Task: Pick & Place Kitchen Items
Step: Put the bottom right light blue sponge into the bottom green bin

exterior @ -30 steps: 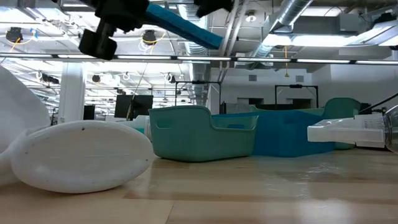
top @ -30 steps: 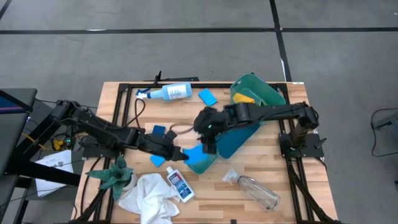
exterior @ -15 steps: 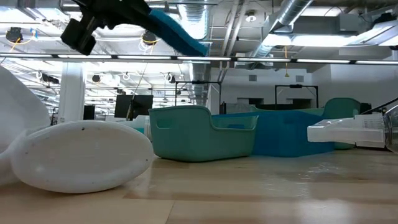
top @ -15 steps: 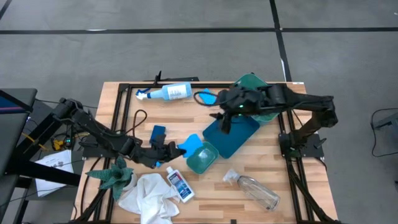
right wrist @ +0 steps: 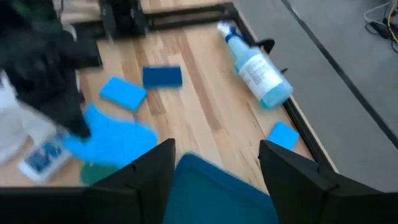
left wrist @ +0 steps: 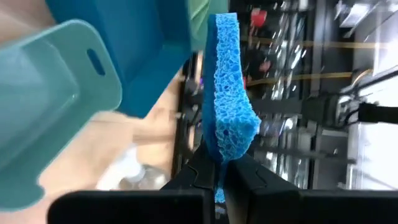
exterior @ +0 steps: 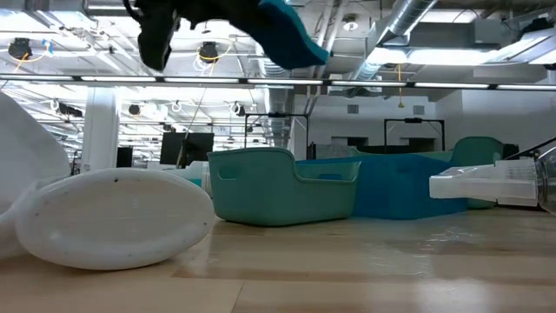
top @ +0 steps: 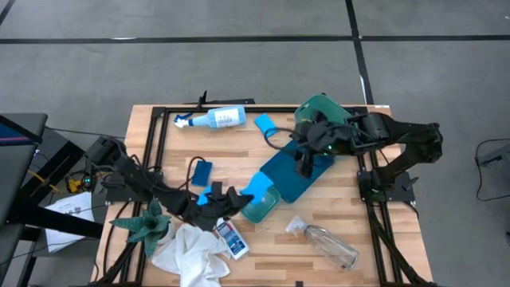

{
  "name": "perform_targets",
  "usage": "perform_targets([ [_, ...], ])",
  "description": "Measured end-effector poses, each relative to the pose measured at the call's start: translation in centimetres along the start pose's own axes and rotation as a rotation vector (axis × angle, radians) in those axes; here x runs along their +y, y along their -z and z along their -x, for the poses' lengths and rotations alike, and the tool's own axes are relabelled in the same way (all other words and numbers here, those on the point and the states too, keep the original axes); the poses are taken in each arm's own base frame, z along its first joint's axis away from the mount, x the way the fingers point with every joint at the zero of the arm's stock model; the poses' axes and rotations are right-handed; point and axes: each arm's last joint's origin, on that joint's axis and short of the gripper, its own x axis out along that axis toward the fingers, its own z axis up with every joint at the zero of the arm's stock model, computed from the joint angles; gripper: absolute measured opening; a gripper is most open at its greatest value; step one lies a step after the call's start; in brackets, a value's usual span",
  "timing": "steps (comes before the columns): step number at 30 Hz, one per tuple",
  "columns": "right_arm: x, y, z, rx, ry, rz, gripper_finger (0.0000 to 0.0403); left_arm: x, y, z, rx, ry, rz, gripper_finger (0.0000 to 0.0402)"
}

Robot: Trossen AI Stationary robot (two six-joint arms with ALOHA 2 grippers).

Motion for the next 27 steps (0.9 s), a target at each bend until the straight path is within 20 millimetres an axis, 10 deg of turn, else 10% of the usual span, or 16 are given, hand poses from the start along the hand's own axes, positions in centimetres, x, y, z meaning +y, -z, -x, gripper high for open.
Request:
perform_targets([
  [15,2.2,1.2,3.0,-0.037,-0.056,0.043,0.0223,1.6,5.2,-0.1,-0.038,-0.017,0.046,0.0003],
  [27,3.2,2.1,4.0,-0.035,-0.029,0.054,0.0223,4.8,5.4,-1.0,-0.037,-0.107,0.054,0.0003],
])
